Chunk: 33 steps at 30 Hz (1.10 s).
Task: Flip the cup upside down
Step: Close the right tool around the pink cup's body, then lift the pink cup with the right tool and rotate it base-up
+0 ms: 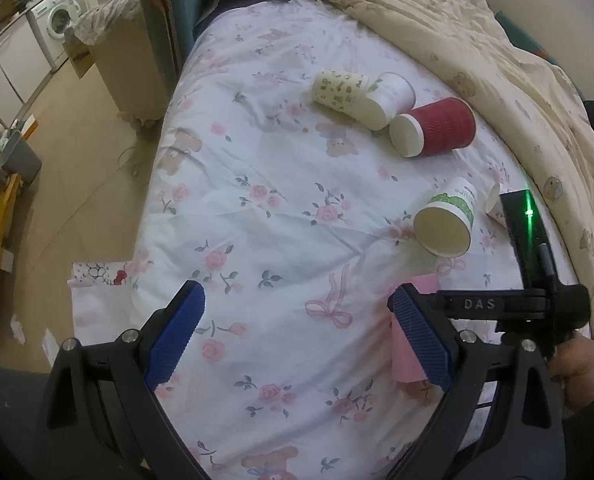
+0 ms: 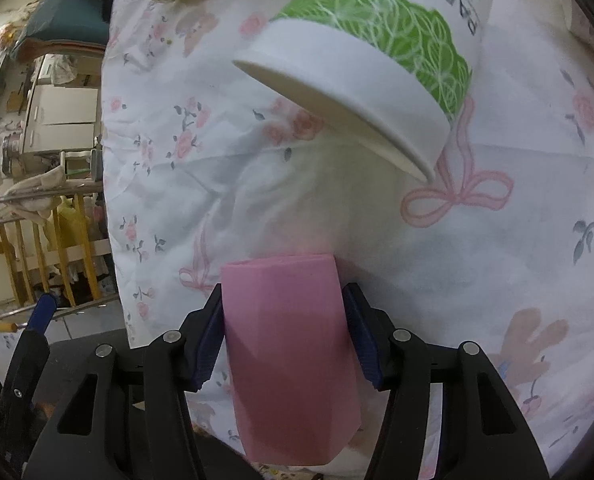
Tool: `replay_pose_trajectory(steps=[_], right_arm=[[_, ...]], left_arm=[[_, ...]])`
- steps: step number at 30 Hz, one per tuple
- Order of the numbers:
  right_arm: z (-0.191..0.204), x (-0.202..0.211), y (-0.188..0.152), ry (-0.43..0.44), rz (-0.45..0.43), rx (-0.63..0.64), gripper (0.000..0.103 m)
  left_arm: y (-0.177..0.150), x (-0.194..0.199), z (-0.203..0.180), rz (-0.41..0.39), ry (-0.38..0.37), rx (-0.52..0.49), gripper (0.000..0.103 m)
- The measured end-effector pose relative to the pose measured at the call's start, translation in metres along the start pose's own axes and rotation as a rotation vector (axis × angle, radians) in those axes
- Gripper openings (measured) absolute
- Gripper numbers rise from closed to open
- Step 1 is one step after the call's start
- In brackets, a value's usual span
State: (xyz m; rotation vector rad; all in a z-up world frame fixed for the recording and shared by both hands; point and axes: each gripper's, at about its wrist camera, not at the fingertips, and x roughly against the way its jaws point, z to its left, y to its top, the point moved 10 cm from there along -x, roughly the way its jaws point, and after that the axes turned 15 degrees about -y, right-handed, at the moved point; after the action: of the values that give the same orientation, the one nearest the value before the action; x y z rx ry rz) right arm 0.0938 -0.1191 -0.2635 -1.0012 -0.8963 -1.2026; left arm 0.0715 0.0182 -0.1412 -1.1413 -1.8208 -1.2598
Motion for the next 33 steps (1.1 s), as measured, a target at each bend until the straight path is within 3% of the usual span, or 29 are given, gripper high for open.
replay_pose_trajectory(steps=[12, 21, 33], right_arm=[[0.002, 0.059, -0.009, -0.002, -0.146, 0.028, 0.059], [-0.02, 0.113, -0.04, -0.013, -0.267, 0.008, 0.059], [-0.028, 0.134, -0.044, 0.005, -0.476, 0.019, 0.059]], left_arm=[[0.002, 0.006, -0.005, -0.027, -0.018, -0.016, 0.094], [0.004, 0.013, -0.021, -0.059, -0.05, -0.069, 0.094], [-0.016, 0.011, -0.057, -0.014, -0.171, -0.182, 0.094]])
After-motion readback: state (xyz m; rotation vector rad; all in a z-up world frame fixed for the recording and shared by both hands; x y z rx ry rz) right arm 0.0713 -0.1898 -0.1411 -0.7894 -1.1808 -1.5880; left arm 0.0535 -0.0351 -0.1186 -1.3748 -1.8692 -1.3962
